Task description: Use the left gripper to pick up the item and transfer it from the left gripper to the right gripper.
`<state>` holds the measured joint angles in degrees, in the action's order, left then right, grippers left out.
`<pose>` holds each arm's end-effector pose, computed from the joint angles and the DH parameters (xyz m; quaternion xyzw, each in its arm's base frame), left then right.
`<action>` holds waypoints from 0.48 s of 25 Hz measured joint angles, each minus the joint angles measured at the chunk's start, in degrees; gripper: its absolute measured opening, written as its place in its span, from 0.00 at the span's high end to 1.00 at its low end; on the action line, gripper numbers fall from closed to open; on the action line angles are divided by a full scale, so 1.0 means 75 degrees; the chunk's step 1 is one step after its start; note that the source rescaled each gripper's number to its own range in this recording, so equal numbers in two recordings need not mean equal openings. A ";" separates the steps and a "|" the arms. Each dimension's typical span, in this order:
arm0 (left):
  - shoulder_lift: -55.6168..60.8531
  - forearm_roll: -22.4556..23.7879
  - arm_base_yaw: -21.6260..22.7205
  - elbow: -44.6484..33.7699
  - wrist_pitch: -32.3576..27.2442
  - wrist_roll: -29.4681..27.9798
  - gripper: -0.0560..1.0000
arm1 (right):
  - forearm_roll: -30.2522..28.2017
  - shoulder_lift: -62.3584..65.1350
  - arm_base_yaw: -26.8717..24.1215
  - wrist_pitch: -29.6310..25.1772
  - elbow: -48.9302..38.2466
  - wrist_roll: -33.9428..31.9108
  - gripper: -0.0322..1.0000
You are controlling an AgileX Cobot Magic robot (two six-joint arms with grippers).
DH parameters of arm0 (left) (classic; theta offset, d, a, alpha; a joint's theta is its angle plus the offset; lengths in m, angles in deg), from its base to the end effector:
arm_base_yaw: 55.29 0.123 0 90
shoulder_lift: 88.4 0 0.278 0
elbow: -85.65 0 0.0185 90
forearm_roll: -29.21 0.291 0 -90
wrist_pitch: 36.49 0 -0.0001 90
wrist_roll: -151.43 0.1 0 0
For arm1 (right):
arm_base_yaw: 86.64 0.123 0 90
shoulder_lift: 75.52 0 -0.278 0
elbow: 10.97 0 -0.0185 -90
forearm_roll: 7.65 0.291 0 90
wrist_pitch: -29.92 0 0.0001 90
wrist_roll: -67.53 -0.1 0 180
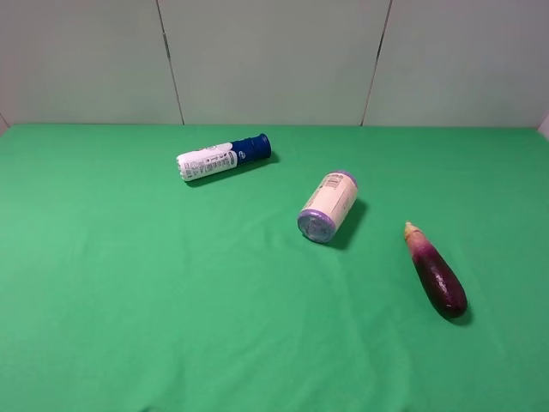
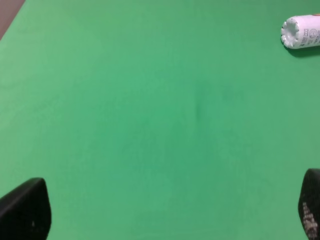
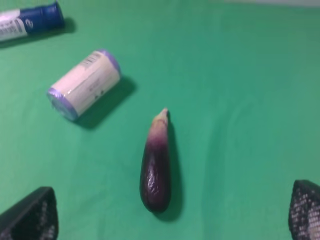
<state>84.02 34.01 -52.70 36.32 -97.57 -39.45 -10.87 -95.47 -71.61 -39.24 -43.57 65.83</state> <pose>0.0458 0.0094 0.2873 -0.1019 0.8503 0.0045 0.5163 0.0433 0.0062 0.3570 -0.0973 0.8676 0.0433 0.4857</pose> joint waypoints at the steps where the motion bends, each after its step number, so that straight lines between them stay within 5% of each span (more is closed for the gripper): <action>1: 0.0000 0.0000 0.0000 0.0000 0.0000 0.0000 0.00 | 0.0000 0.0236 0.0000 0.0046 -0.0211 0.0000 0.00; 12: 0.0000 0.0000 0.0000 0.0000 0.0000 0.0000 0.00 | 0.0559 0.1633 0.0024 0.1139 -0.1795 0.0481 0.00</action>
<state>84.02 34.01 -52.70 36.32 -97.57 -39.45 -6.68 -83.23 -71.43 -30.69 -57.03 69.44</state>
